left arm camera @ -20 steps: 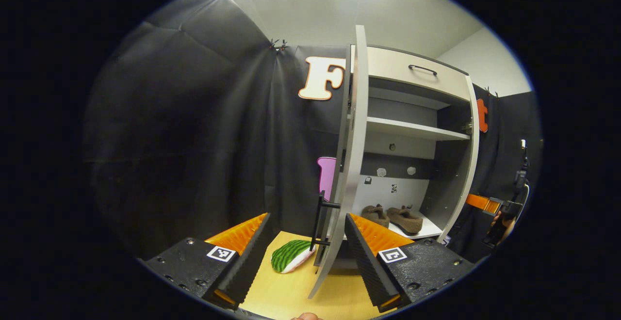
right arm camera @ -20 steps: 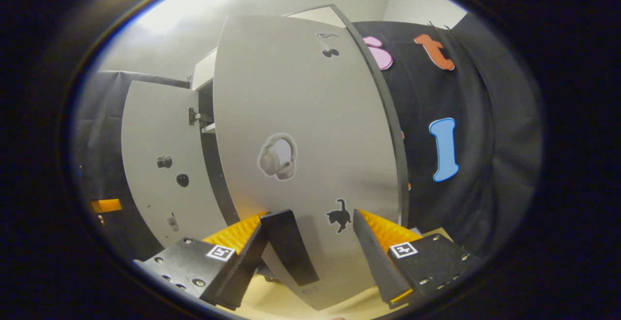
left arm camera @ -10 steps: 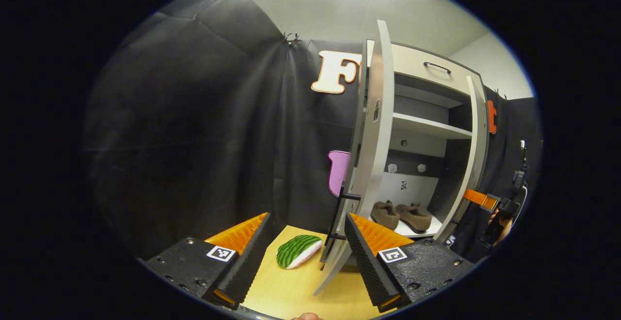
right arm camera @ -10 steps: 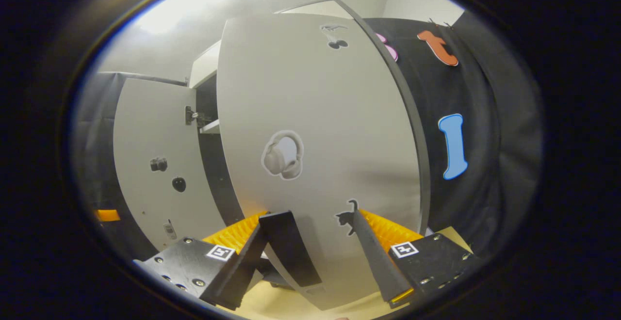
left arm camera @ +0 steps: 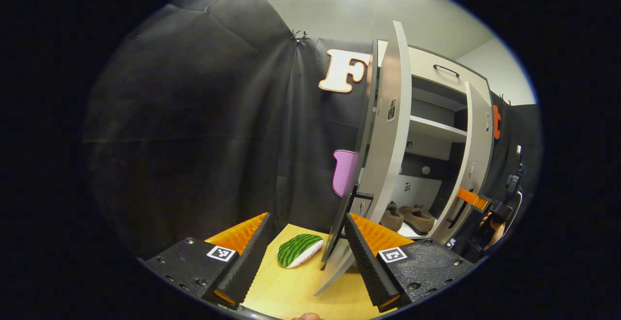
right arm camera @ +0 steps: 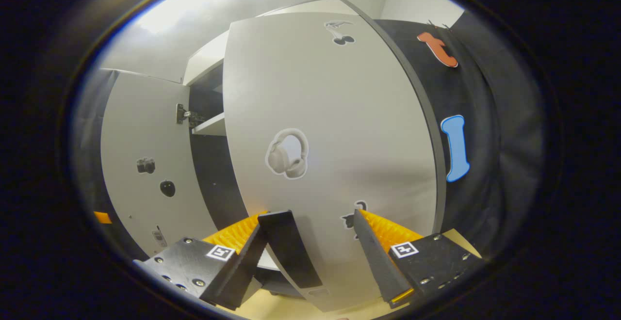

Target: Grab one shoe with the right hand and put it into the shoe cabinet, grab the other shoe with the left hand and put it into the shoe cabinet; then close the right door with the right hand and the left door with the left hand.

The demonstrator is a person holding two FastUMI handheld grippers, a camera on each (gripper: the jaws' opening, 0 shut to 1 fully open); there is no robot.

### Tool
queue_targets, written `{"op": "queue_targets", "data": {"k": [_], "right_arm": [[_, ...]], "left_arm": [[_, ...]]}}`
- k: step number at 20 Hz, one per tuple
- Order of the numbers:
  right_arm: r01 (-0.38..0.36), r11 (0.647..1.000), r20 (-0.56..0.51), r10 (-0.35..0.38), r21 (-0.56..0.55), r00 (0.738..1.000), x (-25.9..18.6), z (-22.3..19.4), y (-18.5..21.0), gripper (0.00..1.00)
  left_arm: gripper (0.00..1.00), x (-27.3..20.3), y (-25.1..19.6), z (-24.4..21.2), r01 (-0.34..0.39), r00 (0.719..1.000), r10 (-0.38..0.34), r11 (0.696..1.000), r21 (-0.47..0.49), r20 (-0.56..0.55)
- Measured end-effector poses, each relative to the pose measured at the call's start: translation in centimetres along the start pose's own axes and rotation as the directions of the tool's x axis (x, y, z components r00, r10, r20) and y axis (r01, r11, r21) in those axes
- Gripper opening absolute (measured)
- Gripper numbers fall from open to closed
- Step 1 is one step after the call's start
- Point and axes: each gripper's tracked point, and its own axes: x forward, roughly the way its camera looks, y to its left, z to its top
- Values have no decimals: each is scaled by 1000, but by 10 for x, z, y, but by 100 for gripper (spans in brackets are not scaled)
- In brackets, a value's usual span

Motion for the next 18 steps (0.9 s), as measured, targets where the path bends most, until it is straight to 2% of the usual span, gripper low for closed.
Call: {"op": "queue_targets", "data": {"k": [3, 5, 11, 12, 13, 14, 15, 16, 17, 18], "right_arm": [[29, 1000, -20, -29, -3, 999, 9, -9, 0, 100], [54, 998, -5, -54, -30, 999, 14, -9, 1, 97], [106, 988, 33, -103, -110, 994, 23, -11, 1, 100], [110, 987, 35, -106, -114, 994, 25, -11, 1, 97], [112, 987, 35, -109, -117, 993, 29, -12, 1, 100], [115, 986, 35, -111, -119, 993, 32, -12, 1, 97], [117, 986, 36, -114, -119, 993, 36, -11, 1, 100], [119, 986, 37, -116, -118, 993, 41, -10, 1, 100], [122, 986, 37, -118, -116, 992, 43, -10, 0, 100], [126, 985, 38, -123, -117, 992, 46, -10, 0, 100]], "left_arm": [[92, 9, -7, 7, 34, 999, -34, 999, 0, 18], [92, 18, -11, 9, 54, 998, -55, 998, 15, 19], [92, 44, -21, 8, 112, 994, -112, 993, 29, -9], [92, 48, -21, 8, 118, 993, -118, 993, 27, -14], [86, 51, -22, 8, 124, 992, -123, 992, 24, -16], [87, 54, -22, 9, 131, 991, -130, 991, 24, -13], [86, 57, -23, 11, 138, 990, -138, 990, 24, -12], [92, 59, -24, 10, 144, 989, -144, 989, 25, -14], [92, 61, -24, 10, 146, 989, -146, 989, 24, -15], [86, 63, -25, 10, 152, 988, -152, 988, 25, -17]]}}
